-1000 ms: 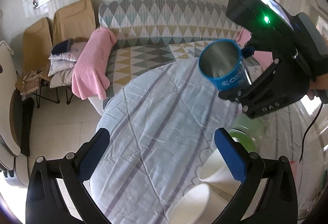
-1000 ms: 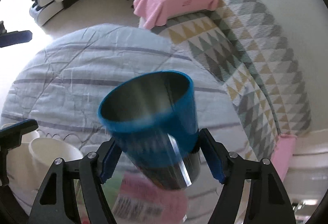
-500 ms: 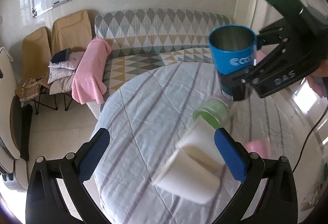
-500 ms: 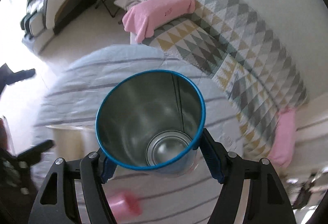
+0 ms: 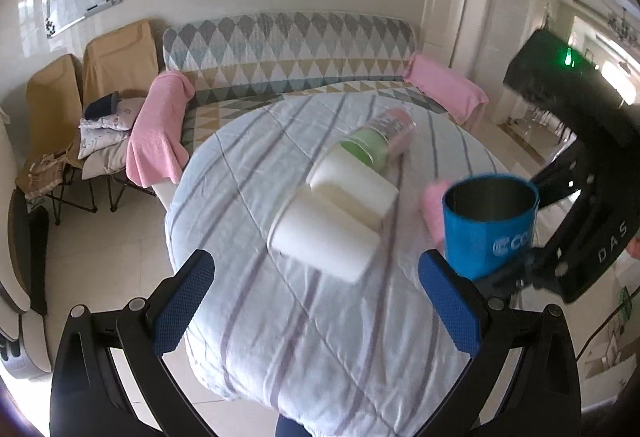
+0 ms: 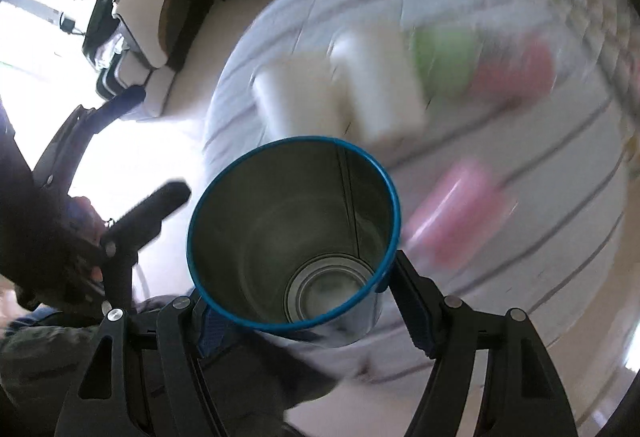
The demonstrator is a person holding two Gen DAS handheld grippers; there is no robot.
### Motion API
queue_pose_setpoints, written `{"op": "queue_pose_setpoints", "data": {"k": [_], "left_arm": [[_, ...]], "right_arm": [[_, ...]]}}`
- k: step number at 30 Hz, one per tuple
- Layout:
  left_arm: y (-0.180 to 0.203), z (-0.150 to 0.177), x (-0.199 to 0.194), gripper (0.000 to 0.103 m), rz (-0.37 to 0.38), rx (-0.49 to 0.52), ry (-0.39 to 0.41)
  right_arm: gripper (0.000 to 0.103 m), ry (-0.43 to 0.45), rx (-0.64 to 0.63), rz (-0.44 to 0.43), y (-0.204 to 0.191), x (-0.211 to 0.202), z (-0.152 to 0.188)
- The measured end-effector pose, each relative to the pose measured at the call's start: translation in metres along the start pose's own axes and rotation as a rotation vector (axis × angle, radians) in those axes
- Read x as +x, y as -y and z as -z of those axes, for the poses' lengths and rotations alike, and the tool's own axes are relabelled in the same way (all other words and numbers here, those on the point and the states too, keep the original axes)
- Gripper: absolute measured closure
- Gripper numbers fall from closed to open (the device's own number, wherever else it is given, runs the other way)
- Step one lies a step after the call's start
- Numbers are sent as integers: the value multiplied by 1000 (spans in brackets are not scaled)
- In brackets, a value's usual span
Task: Flip cup upright
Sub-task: 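Rotate the right tool to turn the held can open end up, then bring the can to the left gripper and close the left gripper on it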
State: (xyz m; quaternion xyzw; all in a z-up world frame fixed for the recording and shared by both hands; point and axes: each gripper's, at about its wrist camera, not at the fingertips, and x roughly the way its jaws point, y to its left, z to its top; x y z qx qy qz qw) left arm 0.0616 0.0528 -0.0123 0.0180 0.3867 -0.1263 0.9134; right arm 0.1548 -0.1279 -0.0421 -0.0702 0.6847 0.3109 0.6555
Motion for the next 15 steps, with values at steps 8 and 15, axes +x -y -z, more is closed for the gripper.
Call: {"op": "queue_pose_setpoints", "data": {"k": [8,15], "left_arm": [[-5,26,-3,0,3,-10,-53],[6,35,5,0,19,-27,-91]], "right_arm": [[29,39,182,-92,30,47,18],[23,212,157,-141,36,22,37]]}}
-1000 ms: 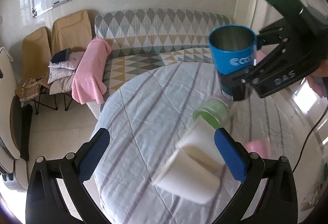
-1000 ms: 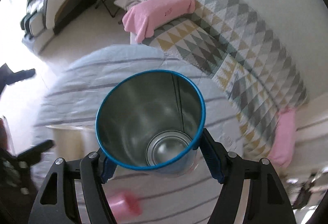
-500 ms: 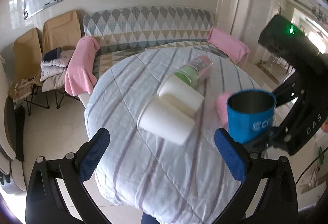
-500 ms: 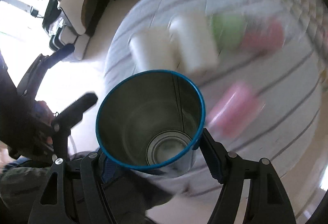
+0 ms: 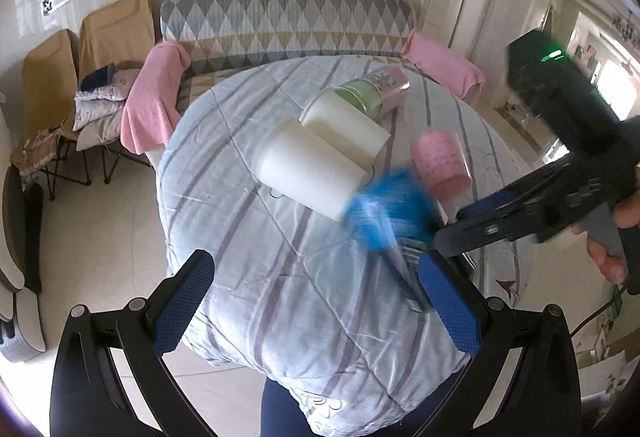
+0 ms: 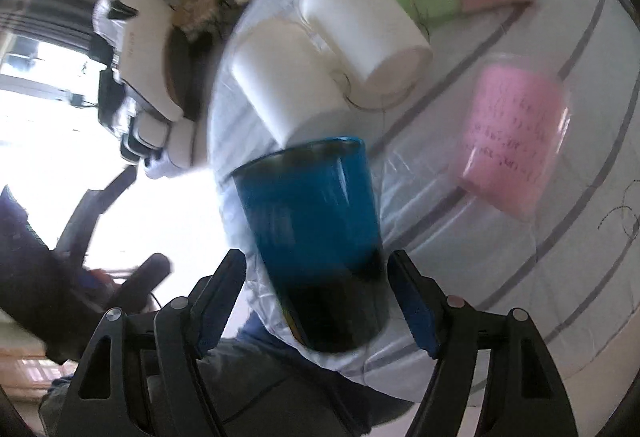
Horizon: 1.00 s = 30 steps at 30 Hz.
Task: Flip cup upright
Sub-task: 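Bring the can to the left gripper and close the left gripper on it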
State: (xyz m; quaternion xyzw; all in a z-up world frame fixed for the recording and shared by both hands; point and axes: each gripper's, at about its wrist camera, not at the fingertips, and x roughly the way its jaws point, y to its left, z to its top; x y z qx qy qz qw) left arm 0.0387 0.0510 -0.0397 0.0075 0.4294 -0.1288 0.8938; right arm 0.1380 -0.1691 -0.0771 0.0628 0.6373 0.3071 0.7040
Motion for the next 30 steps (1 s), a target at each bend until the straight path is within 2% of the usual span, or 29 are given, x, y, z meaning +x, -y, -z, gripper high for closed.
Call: {"op": "queue_pose_setpoints", "data": {"k": [2,7,9,15,23,27,30], "left_arm": [[5,0,5,0,-1,-5,-8],[14,-2,24,0,8,-42,-60],[15,-4,32,0,31,-80,-88],[28,-13,50,0,38,-226,-142],[41,-24,84,0,-53,-329,-189],[39,-30,99,0,-70,-350,-222],[41,-33,103,0,-80,-339,-211]], "right_arm": [[23,55,-26,14,3,-11,10],[23,177,-36,-13,12,-27,42],[23,210,-36,3,18,-30,55],[23,288,-93,37,25,-29,89],[23,389,-167,20,11,-11,100],[23,432,-184,6,9,-5,99],[23,449,-203,37,4,2,99]]}}
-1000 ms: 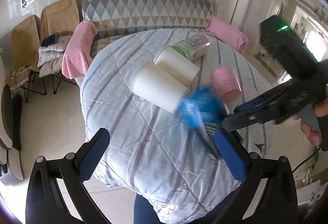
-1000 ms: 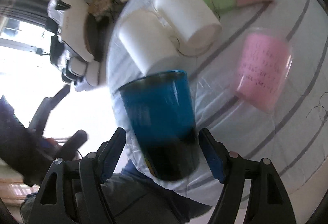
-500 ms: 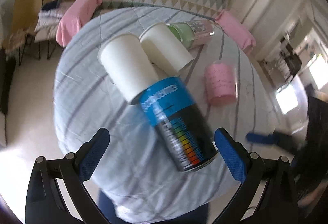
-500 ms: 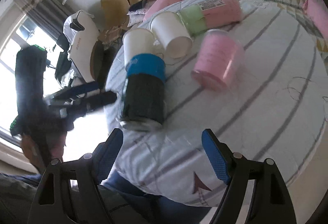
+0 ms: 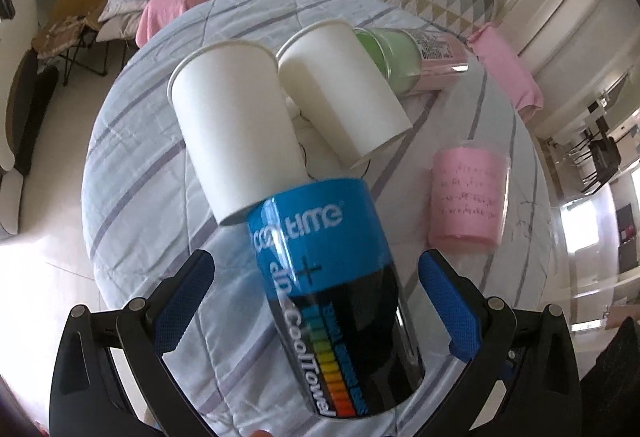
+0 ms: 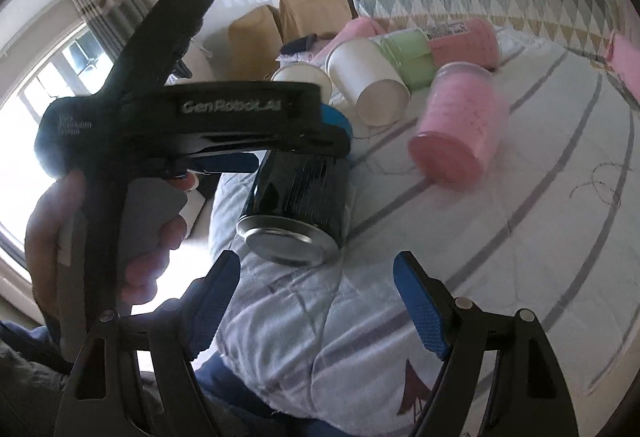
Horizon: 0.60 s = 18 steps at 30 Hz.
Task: Flip cup upright
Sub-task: 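Bring the can to the left gripper and close the left gripper on it, then hold the can in the left gripper while the right tool releases and withdraws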
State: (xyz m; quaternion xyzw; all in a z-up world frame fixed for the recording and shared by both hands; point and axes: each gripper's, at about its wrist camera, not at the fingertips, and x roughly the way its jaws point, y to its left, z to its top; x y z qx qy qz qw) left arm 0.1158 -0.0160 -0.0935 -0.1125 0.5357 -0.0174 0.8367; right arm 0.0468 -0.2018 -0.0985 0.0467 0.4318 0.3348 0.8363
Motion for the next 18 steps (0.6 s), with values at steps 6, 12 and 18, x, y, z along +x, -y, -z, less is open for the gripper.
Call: {"op": "queue_pose_setpoints", "data": {"k": [6,12,18], "left_arm": [[5,0,7,26,-5,32,-19],[10,6,-2,26,-24,75,31],[12,11,-24,27,-48,121,141]], "right_arm": [[23,40,-45,33,-6,9,6],[23,53,-33,36,0,16,2],[22,58,-21,39,0,18,-1]]}}
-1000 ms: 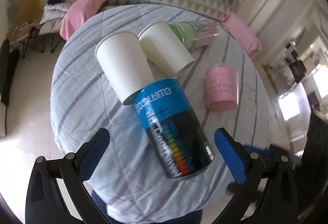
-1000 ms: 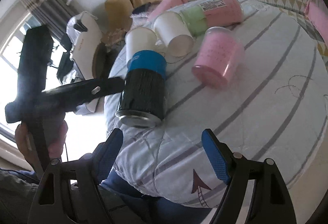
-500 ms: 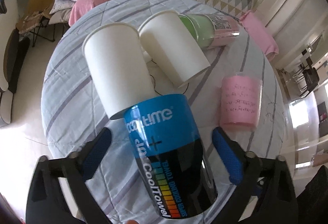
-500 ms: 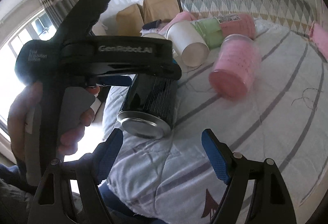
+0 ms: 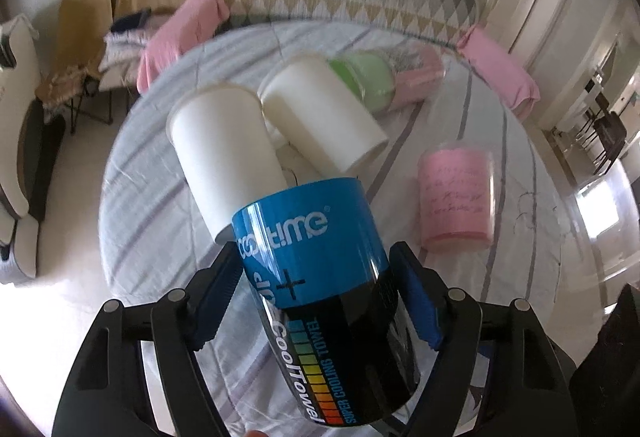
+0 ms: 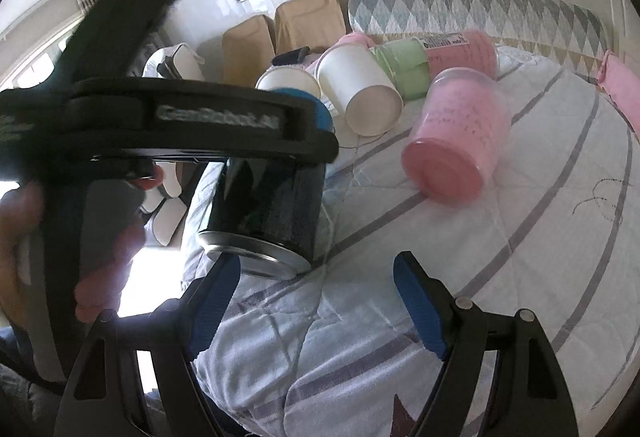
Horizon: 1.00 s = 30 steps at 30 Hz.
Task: Flip cup upright
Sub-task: 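Hold the can in the left gripper while the right tool releases and withdraws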
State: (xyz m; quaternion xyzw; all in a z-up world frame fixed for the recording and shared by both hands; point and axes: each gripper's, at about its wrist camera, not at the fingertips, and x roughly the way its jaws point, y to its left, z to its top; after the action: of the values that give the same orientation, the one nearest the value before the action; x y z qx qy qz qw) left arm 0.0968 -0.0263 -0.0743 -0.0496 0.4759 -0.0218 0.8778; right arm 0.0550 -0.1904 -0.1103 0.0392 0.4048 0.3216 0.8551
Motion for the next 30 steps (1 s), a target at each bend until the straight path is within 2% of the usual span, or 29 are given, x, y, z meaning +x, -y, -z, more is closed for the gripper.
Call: {"op": "queue_pose_setpoints", "data": {"k": [5,10,15,19,22,30], "left_arm": [[1,3,-21,27,-13,30,124],[5,6,-30,31,16,74,191],[16,10,-30,31,22,124,220],[25,15,-33,32,58,156,266],[31,18,-34,32,48,188,305],[33,20,-31,32,71,210,311]], "right_arm": [[22,5,12,14,-3,1,0],[22,23,38,16,0,-4,1],[22,33,51,35,1,-2,3],[22,56,81,66,6,4,4],[22,75,103,84,10,8,1],[21,124,135,104,18,13,0]]}}
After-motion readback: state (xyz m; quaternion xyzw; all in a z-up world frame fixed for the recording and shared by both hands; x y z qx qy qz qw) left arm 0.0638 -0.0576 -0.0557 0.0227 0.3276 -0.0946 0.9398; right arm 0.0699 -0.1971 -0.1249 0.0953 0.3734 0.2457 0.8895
